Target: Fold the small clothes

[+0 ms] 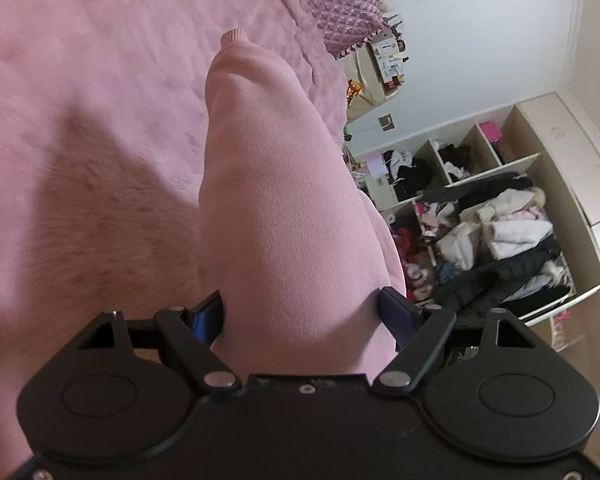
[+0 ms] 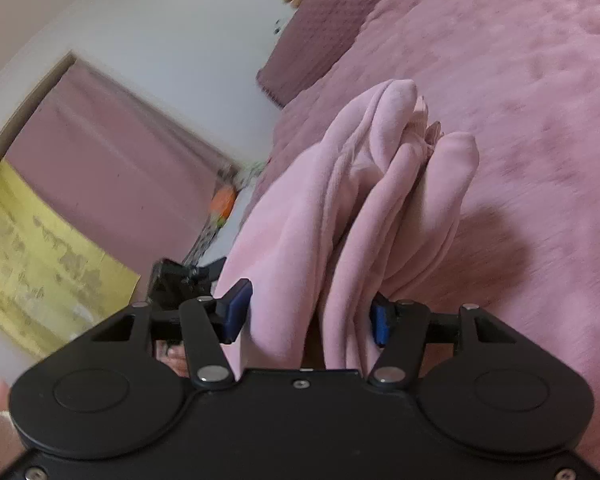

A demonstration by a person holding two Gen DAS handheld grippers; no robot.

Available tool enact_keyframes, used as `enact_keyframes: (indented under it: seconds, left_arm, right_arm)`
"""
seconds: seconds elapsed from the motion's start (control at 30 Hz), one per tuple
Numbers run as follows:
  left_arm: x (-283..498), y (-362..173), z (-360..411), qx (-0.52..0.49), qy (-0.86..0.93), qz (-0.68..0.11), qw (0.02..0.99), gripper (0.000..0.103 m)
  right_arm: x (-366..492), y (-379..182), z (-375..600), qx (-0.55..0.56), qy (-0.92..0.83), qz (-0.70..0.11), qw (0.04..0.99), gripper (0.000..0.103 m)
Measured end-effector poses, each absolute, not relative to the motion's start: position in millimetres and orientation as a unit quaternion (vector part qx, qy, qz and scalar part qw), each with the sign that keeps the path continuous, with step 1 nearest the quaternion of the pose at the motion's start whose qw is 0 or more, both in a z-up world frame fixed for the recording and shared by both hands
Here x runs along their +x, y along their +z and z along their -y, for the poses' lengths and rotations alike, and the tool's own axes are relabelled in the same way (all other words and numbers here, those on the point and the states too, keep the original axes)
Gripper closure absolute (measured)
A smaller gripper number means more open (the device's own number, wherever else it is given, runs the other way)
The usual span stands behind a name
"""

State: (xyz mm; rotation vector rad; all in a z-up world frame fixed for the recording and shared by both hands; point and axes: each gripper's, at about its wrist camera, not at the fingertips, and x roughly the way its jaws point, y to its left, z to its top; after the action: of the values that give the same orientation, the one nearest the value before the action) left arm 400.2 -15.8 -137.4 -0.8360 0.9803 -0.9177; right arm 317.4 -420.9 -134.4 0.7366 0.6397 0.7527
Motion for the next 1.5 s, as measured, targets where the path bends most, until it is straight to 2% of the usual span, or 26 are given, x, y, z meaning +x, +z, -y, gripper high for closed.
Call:
enact_keyframes:
  seconds: [0.13, 0.23, 0.4, 0.57, 0.7, 0.77, 0.87, 1.03, 1.17, 1.4, 1.5]
  left_arm:
    - [365, -119, -24, -0.365, -0.397, -0.444, 0.716, 0.021]
    - [339, -126, -50, -0.370, -0.393, -0.440, 0.718, 0.021]
    - [310, -168, -79, -0.386, -0.368, -0.453, 0.714, 0.021]
    - [298, -238, -88, -0.407, -0.337, -0.470, 0.707, 0.021]
    - [298, -267, -105, -0.434, -0.325, -0.465, 0.700, 0.020]
    - [297, -258, -113, -0.416, -0.320, -0.464, 0.713, 0.020]
    - [289, -223, -137, -0.398, -0.325, -0.429, 0.742, 0.020]
    - [260, -157, -146, -0.360, -0.342, -0.371, 0.785, 0.020]
    - [231, -132, -100, -0.279, -0.339, -0.383, 0.813, 0.020]
    - [191, -163, -53, -0.159, -0.314, -0.404, 0.844, 0.019]
    - [189, -185, -46, -0.129, -0.289, -0.407, 0.857, 0.017]
  right_arm:
    - [291, -130, 383, 0.346, 0.372, -0.306, 0.806, 0.042]
    - [274, -138, 360, 0.345, 0.381, -0.309, 0.800, 0.043]
    - [259, -171, 342, 0.340, 0.361, -0.343, 0.798, 0.044]
    - [256, -222, 338, 0.336, 0.307, -0.385, 0.803, 0.047]
    - [254, -239, 347, 0.355, 0.285, -0.384, 0.803, 0.047]
    - [253, -233, 350, 0.350, 0.274, -0.390, 0.806, 0.039]
    - [243, -206, 349, 0.324, 0.260, -0.361, 0.835, 0.039]
    - [232, -142, 336, 0.199, 0.257, -0.240, 0.915, 0.039]
    - [258, -127, 292, 0.095, 0.246, -0.239, 0.935, 0.039]
    - [300, -164, 268, -0.004, 0.189, -0.319, 0.929, 0.056]
    - [311, -180, 271, -0.011, 0.170, -0.338, 0.926, 0.063]
